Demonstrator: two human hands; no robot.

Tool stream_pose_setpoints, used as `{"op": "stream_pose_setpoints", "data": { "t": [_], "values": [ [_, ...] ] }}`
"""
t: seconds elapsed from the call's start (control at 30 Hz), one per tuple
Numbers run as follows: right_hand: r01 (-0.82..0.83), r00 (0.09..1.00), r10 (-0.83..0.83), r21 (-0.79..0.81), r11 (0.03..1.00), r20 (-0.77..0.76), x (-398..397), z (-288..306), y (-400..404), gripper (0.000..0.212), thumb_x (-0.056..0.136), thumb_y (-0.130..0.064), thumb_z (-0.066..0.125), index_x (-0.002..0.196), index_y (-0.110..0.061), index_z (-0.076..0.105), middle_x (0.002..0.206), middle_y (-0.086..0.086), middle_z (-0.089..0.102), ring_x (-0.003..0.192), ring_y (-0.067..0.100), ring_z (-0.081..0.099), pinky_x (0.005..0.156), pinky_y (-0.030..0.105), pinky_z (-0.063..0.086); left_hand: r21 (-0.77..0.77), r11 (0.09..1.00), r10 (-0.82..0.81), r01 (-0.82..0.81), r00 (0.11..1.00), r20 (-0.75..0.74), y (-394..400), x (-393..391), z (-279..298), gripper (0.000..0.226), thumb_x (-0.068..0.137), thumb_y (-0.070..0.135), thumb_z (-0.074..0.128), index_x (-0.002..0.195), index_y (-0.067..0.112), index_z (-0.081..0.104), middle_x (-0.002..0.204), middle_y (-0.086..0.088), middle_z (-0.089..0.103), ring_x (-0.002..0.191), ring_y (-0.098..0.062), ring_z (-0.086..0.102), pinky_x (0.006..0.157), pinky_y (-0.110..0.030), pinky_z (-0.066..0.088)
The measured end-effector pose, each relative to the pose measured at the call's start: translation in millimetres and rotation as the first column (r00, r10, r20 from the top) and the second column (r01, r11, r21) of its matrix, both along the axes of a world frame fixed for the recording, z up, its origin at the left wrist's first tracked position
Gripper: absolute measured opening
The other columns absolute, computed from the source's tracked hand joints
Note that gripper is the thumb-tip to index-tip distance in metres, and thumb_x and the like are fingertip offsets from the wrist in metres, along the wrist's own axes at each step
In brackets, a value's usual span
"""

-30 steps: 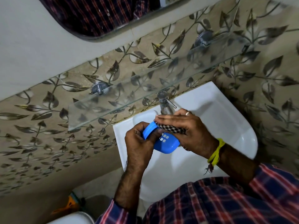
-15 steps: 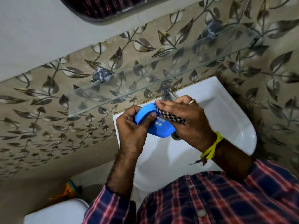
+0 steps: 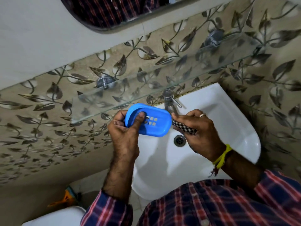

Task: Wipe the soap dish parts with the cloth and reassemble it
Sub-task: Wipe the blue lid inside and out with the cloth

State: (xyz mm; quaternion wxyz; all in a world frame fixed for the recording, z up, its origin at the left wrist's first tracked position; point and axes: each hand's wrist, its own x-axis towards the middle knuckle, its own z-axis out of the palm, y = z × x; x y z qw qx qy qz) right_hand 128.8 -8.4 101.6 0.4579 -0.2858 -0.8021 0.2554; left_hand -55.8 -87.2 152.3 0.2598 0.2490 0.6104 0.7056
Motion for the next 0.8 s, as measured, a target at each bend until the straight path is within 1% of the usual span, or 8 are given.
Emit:
{"op": "stream_pose_setpoints", "data": {
  "t": [0.1,0.13,0.23,0.27,0.33,0.43,0.6,0.8],
  "values": [
    [0.077,0.992,-0.083,-0.064,0.995,-0.098,-12.9,12.2,-3.3,0.039,0.079,-0.011,0.079,0.117,-0.009,0.071,0.100,-0.031,0.060,0.077,0.029,0.061,0.078,0.039,0.056,0.023,0.999,0.038,-0.040,0.995,0.090,4.5,-0.1,-1.6,0.023,0.078,-0.003,0.077,0.076,0.017,0.066,0.069,0.002,0.069,0.063,-0.013,0.062,0.063,-0.028,0.053],
    [0.092,0.989,-0.102,-0.094,0.991,-0.107,-15.3,14.2,-3.3,0.040,0.078,-0.011,0.078,0.117,-0.009,0.071,0.098,-0.030,0.060,0.078,0.028,0.063,0.081,0.035,0.056,0.030,0.998,0.050,-0.054,0.992,0.113,6.4,-0.1,-2.8,0.023,0.079,-0.004,0.076,0.077,0.017,0.065,0.069,0.002,0.070,0.063,-0.012,0.063,0.063,-0.028,0.054],
    [0.104,0.977,-0.152,-0.281,0.954,-0.152,-16.5,11.9,-7.4,0.042,0.080,-0.013,0.078,0.121,-0.010,0.070,0.091,-0.007,0.070,0.083,0.009,0.068,0.087,0.023,0.054,0.036,0.996,0.076,-0.083,0.982,0.172,10.1,6.7,-6.2,0.022,0.081,-0.004,0.074,0.079,0.015,0.064,0.071,0.001,0.068,0.063,-0.012,0.062,0.063,-0.027,0.054],
    [0.096,0.969,-0.168,-0.351,0.931,-0.179,-18.1,13.2,-9.1,0.041,0.081,-0.014,0.077,0.121,-0.011,0.069,0.092,-0.003,0.072,0.084,0.003,0.069,0.088,0.022,0.054,0.033,0.995,0.083,-0.092,0.974,0.212,10.6,11.1,-8.5,0.020,0.082,-0.003,0.074,0.080,0.015,0.064,0.072,0.001,0.068,0.064,-0.012,0.061,0.062,-0.027,0.053],
    [0.088,0.957,-0.194,-0.423,0.902,-0.216,-23.4,17.8,-10.2,0.039,0.083,-0.012,0.076,0.122,-0.011,0.069,0.105,-0.001,0.075,0.095,0.003,0.071,0.094,0.024,0.053,0.022,0.993,0.107,-0.120,0.946,0.306,10.6,21.5,-12.4,0.021,0.085,-0.002,0.071,0.080,0.017,0.064,0.069,0.006,0.069,0.063,-0.010,0.063,0.059,-0.025,0.053],
    [0.105,0.949,-0.221,-0.437,0.893,-0.223,-28.4,21.8,-10.7,0.039,0.085,-0.010,0.076,0.123,-0.010,0.069,0.115,-0.002,0.072,0.107,0.006,0.069,0.100,0.027,0.052,0.018,0.984,0.158,-0.178,0.912,0.378,10.9,32.5,-16.2,0.025,0.087,-0.003,0.069,0.079,0.019,0.062,0.065,0.012,0.068,0.061,-0.005,0.064,0.057,-0.023,0.055],
    [0.148,0.936,-0.281,-0.488,0.860,-0.213,-32.9,20.7,-19.8,0.041,0.086,-0.013,0.076,0.126,-0.013,0.068,0.119,-0.004,0.071,0.111,0.004,0.067,0.104,0.029,0.050,0.040,0.964,0.208,-0.263,0.839,0.503,17.8,44.5,-13.7,0.018,0.089,0.001,0.067,0.085,0.017,0.062,0.072,0.008,0.071,0.068,-0.009,0.068,0.064,-0.030,0.057],
    [0.201,0.904,-0.352,-0.487,0.850,-0.241,-35.5,19.0,-20.6,0.041,0.086,-0.011,0.075,0.126,-0.011,0.067,0.118,-0.002,0.071,0.110,0.005,0.068,0.102,0.035,0.052,0.081,0.966,0.137,-0.246,0.751,0.645,24.5,52.9,-16.3,0.013,0.090,0.004,0.064,0.099,0.013,0.066,0.088,-0.003,0.073,0.079,-0.017,0.071,0.073,-0.033,0.060]
  ]
}}
